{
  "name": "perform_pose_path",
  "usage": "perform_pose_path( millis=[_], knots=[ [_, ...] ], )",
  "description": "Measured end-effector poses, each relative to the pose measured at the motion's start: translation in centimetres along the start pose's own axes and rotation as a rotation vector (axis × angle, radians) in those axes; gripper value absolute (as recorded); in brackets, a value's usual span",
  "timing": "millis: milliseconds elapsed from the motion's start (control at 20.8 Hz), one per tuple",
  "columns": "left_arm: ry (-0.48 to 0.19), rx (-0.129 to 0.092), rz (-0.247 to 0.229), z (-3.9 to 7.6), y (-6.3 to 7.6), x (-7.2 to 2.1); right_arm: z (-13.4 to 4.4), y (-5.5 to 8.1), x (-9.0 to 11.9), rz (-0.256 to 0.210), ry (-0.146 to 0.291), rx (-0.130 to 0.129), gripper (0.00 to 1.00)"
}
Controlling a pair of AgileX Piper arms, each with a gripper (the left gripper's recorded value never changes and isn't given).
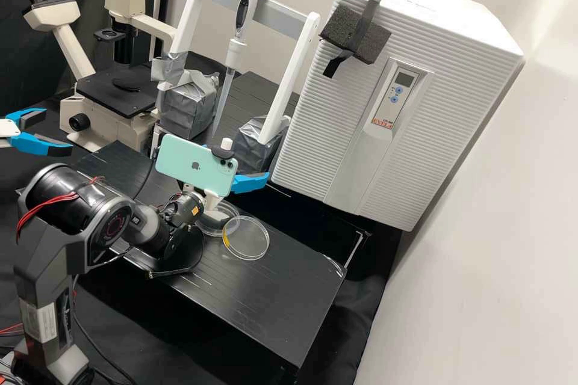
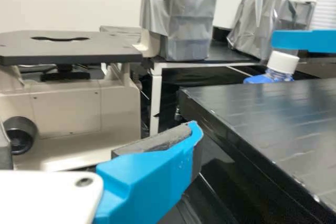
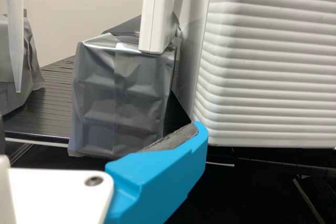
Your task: Open the bottle
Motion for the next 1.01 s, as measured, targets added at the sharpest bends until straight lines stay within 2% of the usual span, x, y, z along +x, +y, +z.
perform_pose_path(
  millis=[384, 576, 720, 1008],
  knots=[
    [-0.006, 0.002, -0.002, 0.1, 0.0, 0.08, 0.0, 0.0, 0.0, 0.000, 0.000, 0.000, 1.00],
    [-0.021, 0.004, -0.005, 0.4, -0.1, 0.21, -0.3, -0.2, -1.5, -0.011, 0.005, 0.010, 1.00],
    [-0.028, 0.004, -0.007, 0.6, -0.1, 0.25, -1.1, -1.1, -2.6, -0.042, 0.034, 0.035, 1.00],
    [-0.035, 0.005, -0.010, 0.7, -0.2, 0.29, -1.9, -2.7, -3.2, -0.103, 0.062, 0.042, 1.00]
  ],
)
